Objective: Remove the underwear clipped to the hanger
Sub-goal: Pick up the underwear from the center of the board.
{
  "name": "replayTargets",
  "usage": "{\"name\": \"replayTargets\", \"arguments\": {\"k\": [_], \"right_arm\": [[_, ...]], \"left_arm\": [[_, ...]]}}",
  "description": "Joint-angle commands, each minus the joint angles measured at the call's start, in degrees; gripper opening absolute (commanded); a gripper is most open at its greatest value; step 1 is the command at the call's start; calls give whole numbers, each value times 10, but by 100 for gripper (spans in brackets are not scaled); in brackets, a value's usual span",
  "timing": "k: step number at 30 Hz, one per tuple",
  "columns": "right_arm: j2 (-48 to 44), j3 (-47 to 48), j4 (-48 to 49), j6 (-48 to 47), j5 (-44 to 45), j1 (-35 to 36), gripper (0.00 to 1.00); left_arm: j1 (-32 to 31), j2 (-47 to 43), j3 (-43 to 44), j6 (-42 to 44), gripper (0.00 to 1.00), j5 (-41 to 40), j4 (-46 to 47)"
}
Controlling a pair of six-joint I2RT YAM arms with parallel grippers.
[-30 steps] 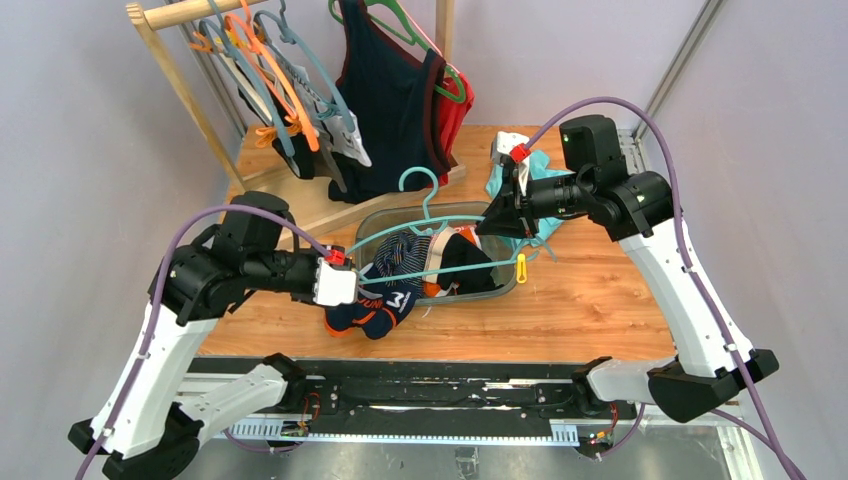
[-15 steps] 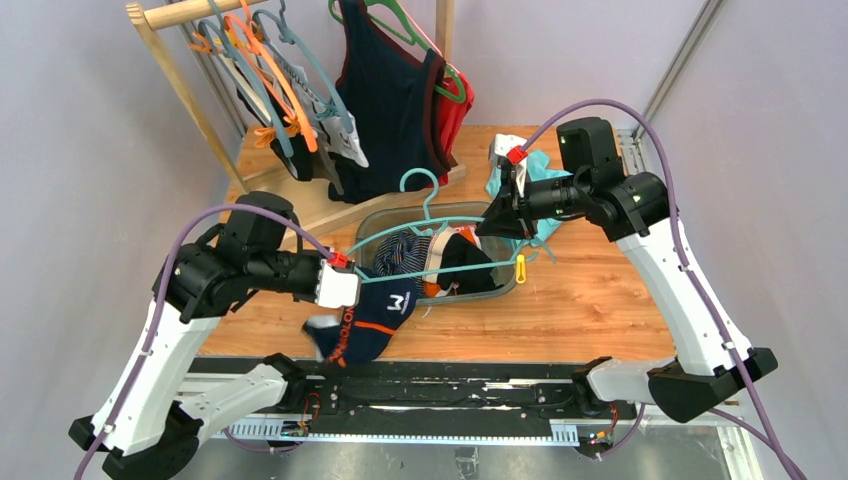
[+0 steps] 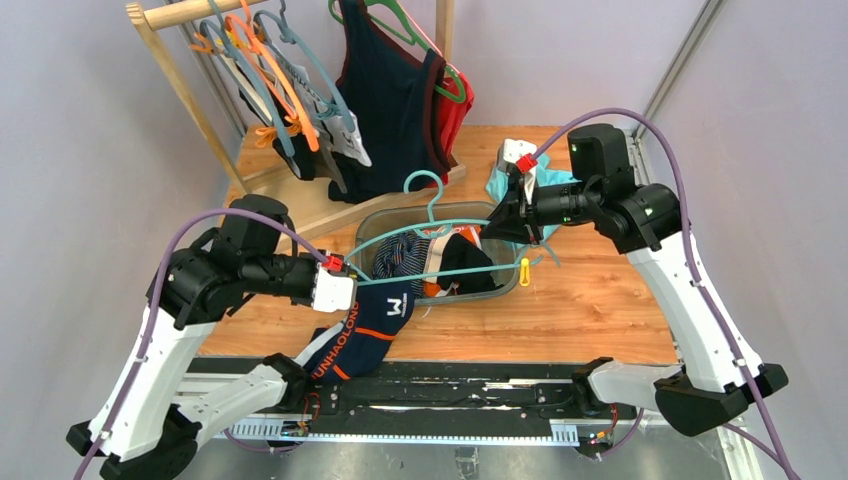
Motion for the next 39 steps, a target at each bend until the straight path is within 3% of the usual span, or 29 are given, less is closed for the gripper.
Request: {"name": "replayTargets", "arguments": {"k": [1, 9, 14, 16, 21, 26, 32, 39], "right_arm": [[-14, -3, 21, 11, -14, -5, 1], [-42, -26, 39, 12, -24, -7, 1], [-56, -37, 49, 14, -30, -11, 0], [-59, -40, 50, 13, -31, -13, 1], [-67, -51, 59, 13, -28, -18, 1], [-70, -57, 65, 11, -12, -20, 0], [-64, -45, 67, 10, 46, -22, 0], [-33, 13, 71, 12, 172, -22, 1]], "left_arm": [[-4, 10, 10, -17, 35, 35, 4], [-4, 4, -3, -47, 12, 62, 33], [-4, -11, -18, -68, 9, 67, 63], [-4, -16, -24, -75, 13, 64, 73], [-4, -31, -40, -94, 48, 50, 95], [-5, -59, -53, -116, 65, 35, 130], [-4, -81, -53, -142, 73, 4, 155], [11, -115, -53, -201, 77, -64, 204]]}}
